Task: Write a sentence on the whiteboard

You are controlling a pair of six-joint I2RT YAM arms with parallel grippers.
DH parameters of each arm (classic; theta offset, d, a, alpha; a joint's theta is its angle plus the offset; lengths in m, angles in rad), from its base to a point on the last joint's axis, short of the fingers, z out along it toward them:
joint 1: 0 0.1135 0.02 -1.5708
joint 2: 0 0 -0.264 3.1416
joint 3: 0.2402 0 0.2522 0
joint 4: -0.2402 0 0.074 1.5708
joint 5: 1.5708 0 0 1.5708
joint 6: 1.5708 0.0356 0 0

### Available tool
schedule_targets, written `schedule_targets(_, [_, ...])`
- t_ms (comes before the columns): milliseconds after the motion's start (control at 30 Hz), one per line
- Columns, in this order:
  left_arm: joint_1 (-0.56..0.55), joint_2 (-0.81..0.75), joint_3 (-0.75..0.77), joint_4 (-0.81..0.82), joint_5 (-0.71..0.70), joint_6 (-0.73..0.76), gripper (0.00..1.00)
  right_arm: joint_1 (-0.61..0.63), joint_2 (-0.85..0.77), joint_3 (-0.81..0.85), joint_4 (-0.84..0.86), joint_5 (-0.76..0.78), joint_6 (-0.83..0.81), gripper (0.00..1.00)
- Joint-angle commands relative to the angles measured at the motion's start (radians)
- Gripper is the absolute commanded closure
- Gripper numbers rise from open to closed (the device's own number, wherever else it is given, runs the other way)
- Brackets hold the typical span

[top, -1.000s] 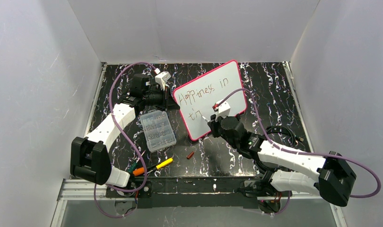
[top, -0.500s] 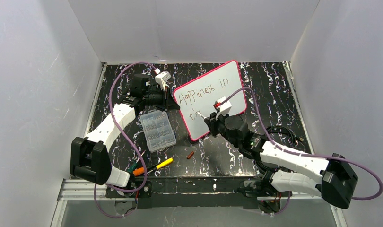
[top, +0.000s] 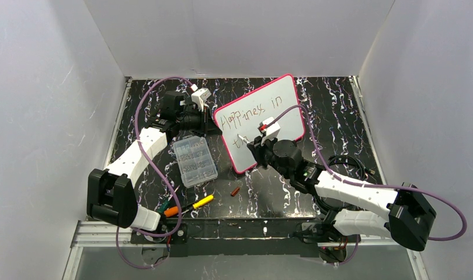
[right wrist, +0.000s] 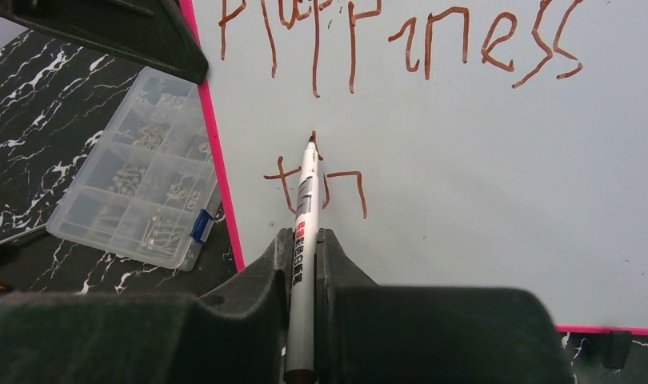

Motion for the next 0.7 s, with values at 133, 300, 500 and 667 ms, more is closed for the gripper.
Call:
schedule_targets(133, [-0.007, -0.033, 0.015, 0.014, 0.054, 0.001, 1.0, -0.001, 0.001, 0.026, 0.033, 0.019, -0.01, 0.99])
schedule_targets(300, [-0.006, -0.032, 0.013, 0.013, 0.054, 0.002, 1.0, 0.0, -0.011, -0.003, 0.003, 0.022, 0.011, 0.99])
schedule_targets(500, [-0.007, -0.031, 0.015, 0.014, 0.054, 0.0, 1.0, 0.0, -0.049, -0.039, -0.025, 0.03, 0.038, 0.99])
schedule_targets(667, [-0.007, -0.03, 0.015, 0.014, 0.054, 0.001, 1.0, 0.0, -0.06, -0.048, -0.046, 0.031, 0.047, 0.99])
